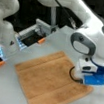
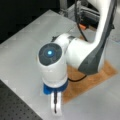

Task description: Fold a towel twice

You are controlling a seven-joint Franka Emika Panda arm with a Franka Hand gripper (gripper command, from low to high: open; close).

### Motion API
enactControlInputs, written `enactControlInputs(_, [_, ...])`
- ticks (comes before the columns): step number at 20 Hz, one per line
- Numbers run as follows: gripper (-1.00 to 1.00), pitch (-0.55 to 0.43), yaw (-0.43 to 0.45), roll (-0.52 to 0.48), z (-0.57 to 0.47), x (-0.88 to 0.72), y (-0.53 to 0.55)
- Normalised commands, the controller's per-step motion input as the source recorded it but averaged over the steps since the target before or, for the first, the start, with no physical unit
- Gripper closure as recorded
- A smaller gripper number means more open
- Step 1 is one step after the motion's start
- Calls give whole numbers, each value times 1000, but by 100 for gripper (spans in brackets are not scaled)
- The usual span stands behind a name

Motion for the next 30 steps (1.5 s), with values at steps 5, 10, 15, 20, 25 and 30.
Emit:
enactControlInputs(5, [-100,342,-37,-377,-41,309,66])
enactControlInputs(10, [-100,190,64,-336,-147,260,-90])
enactControlInputs(15, [-100,246,62,-284,-127,289,-59])
enactControlInputs(20, [-100,190,63,-291,-72,321,74])
enactControlInputs(25, [-100,156,37,-260,-1,309,158])
enactControlInputs(30, [-100,140,-7,-218,-10,297,219])
